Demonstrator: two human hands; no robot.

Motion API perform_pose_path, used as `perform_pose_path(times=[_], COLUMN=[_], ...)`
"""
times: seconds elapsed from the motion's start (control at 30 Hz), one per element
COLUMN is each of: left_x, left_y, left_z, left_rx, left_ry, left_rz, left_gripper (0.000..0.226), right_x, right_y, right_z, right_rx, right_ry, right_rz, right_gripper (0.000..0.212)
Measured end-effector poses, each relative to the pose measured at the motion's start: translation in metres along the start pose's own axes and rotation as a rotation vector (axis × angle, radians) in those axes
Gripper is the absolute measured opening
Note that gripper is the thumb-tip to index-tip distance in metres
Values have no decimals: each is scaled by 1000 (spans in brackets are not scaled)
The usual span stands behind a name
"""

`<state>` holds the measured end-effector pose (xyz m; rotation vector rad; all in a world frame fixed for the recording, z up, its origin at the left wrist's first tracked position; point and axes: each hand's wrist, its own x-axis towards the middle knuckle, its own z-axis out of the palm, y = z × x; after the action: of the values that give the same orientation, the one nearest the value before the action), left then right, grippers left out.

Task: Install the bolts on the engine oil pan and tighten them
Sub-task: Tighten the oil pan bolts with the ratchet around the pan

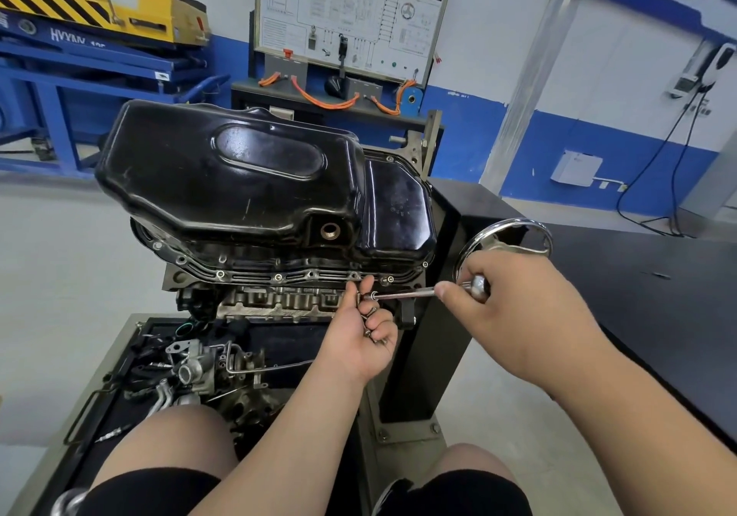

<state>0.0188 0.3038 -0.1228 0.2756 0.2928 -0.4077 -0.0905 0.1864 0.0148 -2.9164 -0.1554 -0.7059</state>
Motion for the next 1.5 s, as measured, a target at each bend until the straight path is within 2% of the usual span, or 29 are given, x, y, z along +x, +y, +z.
perform_pose_path(times=[0.1, 0.2, 0.37, 0.53, 0.87, 0.97, 1.13, 1.5], left_x=[3, 7, 12, 13, 10, 10, 12, 16], left_y=[1, 5, 10, 9, 23, 24, 21, 19], left_z=[1, 4, 5, -2, -19, -18, -6, -8], left_rx=[-37, -76, -5, 58, 465, 557, 451, 353], left_ry=[27, 59, 52, 9, 45, 65, -11, -33], left_rz=[30, 30, -20, -40, -14, 32, 107, 19], left_gripper=[32, 35, 41, 41, 28, 30, 28, 20], right_x=[-5, -11, -15, -11, 2, 3, -6, -2], right_y=[-6, -8, -2, 1, 7, 3, -1, -4], right_z=[9, 21, 35, 30, 8, 11, 24, 28], right_rx=[-149, -196, -211, -148, -260, -286, -250, -277], right_ry=[105, 239, 319, 288, 159, 162, 221, 154], right_rz=[-160, -314, -384, -380, -557, -545, -457, -413], right_gripper=[29, 30, 33, 35, 29, 32, 31, 35])
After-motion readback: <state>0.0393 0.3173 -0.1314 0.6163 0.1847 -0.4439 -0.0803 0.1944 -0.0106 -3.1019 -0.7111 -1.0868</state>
